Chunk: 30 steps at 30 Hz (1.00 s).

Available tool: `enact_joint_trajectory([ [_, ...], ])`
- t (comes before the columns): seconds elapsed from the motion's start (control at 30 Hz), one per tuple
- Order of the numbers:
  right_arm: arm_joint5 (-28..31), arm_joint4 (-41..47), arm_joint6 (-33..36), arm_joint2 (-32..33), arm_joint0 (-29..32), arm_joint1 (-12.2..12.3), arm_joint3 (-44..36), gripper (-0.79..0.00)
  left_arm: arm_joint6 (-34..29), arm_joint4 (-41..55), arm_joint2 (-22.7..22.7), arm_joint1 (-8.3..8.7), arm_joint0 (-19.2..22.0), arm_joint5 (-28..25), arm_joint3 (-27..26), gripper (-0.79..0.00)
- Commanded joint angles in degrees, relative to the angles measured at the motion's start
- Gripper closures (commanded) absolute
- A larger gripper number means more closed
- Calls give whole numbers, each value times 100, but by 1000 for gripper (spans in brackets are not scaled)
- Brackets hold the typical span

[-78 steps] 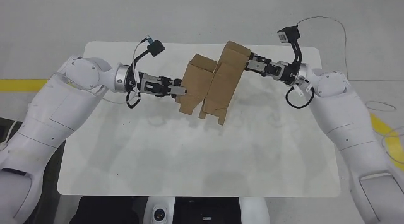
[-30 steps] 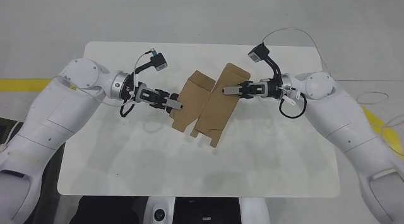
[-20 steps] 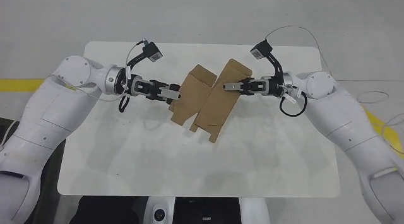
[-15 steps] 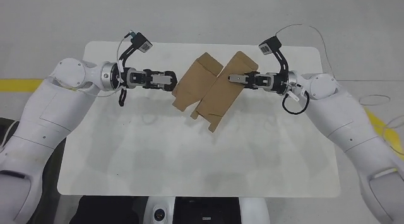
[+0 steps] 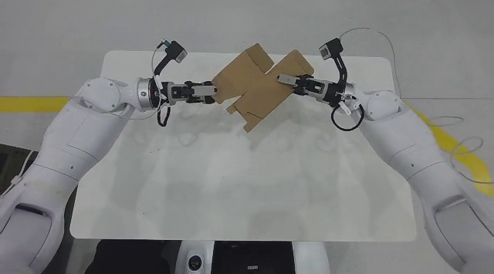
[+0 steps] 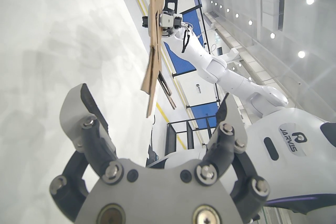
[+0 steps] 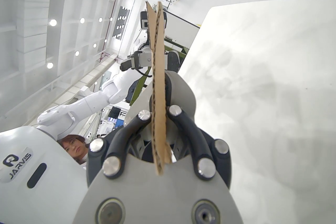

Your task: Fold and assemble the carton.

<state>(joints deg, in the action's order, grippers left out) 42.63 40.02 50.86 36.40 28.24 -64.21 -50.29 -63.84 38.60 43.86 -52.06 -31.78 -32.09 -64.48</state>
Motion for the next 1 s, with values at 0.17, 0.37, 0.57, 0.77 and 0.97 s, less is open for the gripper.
enact_joint_trajectory([
  [0.17, 40, -250, -366, 18, -15, -173, 216, 0, 131, 79, 142, -53, -72, 190, -122, -785],
  [0.37, 58, -346, -491, 89, 7, -277, 292, 0, -91, 241, 281, -77, -120, 363, -161, -785],
  [0.57, 59, -570, -633, 164, -7, -361, 407, 0, -217, 479, 438, -106, -180, 519, -172, -785],
  [0.77, 18, -921, -763, 215, -25, -427, 485, 0, -482, 610, 694, -88, -193, 652, -158, -785],
  [0.97, 33, -1070, -758, 277, 19, -487, 460, 0, -503, 667, 903, -88, -243, 702, -239, -785],
])
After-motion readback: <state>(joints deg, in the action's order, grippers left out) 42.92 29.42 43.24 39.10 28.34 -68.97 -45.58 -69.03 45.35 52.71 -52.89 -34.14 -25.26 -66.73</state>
